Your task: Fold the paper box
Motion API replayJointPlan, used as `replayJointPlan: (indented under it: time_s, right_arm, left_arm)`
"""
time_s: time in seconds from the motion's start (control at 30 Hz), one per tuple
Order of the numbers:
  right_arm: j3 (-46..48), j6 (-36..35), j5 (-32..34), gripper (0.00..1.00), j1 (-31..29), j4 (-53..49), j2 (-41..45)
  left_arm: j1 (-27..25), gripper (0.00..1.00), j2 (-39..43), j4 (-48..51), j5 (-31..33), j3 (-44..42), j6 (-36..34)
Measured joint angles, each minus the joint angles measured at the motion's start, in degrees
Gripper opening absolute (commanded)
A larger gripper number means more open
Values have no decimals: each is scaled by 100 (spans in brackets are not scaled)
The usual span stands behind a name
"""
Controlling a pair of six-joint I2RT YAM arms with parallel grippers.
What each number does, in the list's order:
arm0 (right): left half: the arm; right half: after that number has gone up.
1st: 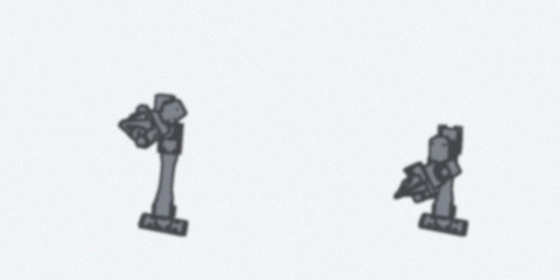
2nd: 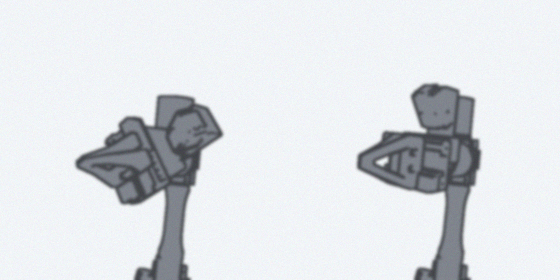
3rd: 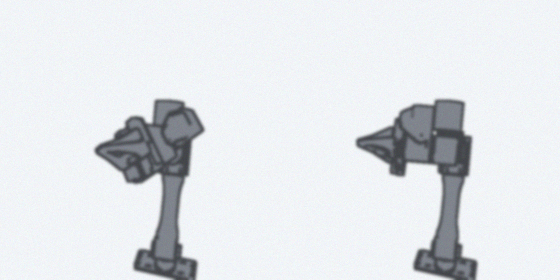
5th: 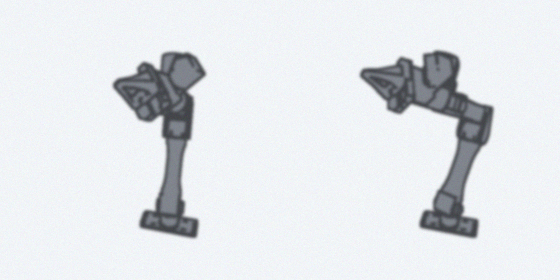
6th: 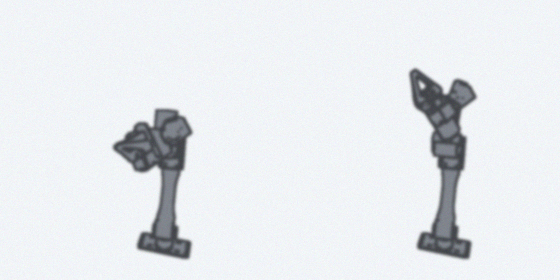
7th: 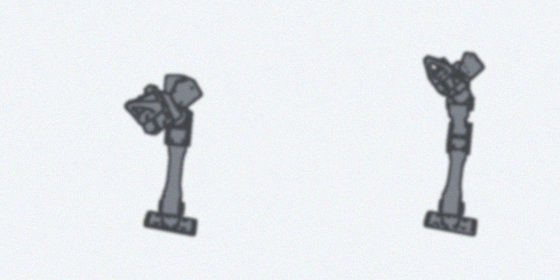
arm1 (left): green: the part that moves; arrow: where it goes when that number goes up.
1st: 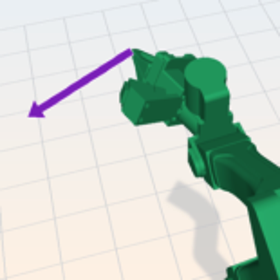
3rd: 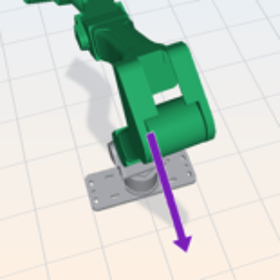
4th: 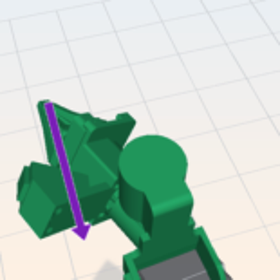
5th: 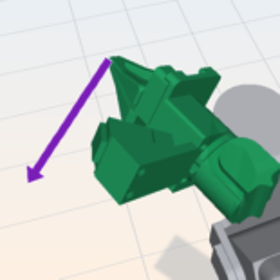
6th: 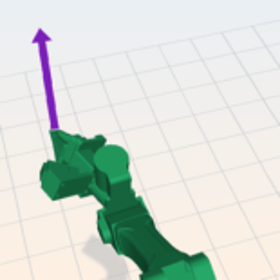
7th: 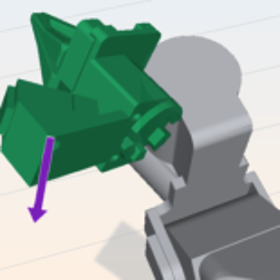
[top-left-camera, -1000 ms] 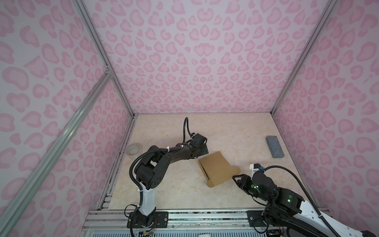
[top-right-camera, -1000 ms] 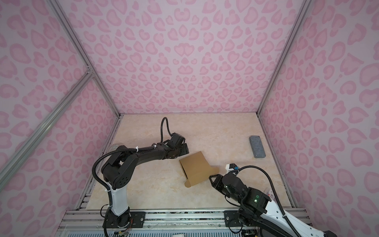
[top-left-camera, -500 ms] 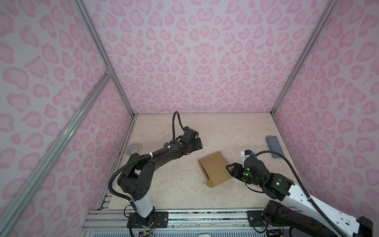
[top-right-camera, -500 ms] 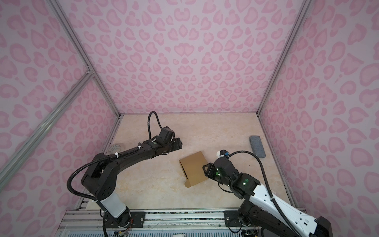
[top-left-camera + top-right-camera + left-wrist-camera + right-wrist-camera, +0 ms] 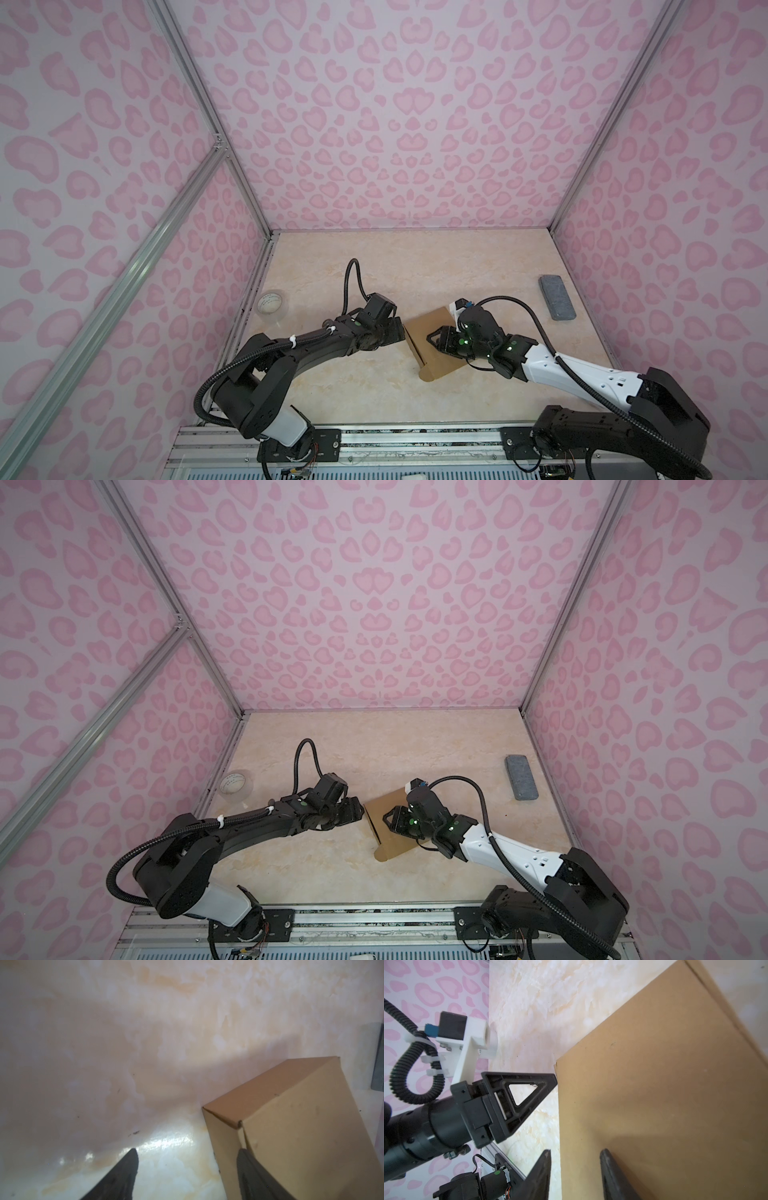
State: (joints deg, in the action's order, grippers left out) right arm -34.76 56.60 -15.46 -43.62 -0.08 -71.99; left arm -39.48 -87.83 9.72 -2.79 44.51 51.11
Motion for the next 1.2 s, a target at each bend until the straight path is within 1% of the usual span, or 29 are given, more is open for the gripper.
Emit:
replayJointPlan:
  time_s: [0.1, 0.2, 0.33, 0.47, 0.67, 0.83, 0.97, 1.07, 1.2]
  right_arm:
    - [55, -17, 0, 42, 55, 254, -234]
    - [153, -15, -68, 41, 140, 553, -595]
    - [199, 7, -131, 41, 238, 1226, -949]
    - [98, -11, -144, 41, 332, 1552, -1224]
    - [-133, -175, -494, 41, 914, 2033, -1735]
    - [-721, -616, -573, 41, 1342, 1705, -2094]
    - [-909, -940, -507, 44, 1668, 1235, -2004]
    - [-1064, -1147, -490, 46, 1764, 734, -1729]
    - [-1097, -1443, -393, 49, 1633, 111, -837]
  left_arm:
    - [-33, 78, -125, -120, -142, -109, 205]
    - [-37, 78, -352, -525, -275, -68, 372]
    - [-37, 78, -686, -852, -345, 173, 481]
    - [-13, 78, -1025, -866, -367, 562, 514]
    - [264, 78, -1333, -719, -446, 1027, 463]
    - [544, 78, -1486, -671, -439, 1298, 420]
    - [654, 78, -1578, -671, -415, 1377, 372]
    - [654, 78, -1576, -774, -575, 1325, 356]
    - [654, 78, -1528, -1045, -887, 1130, 317]
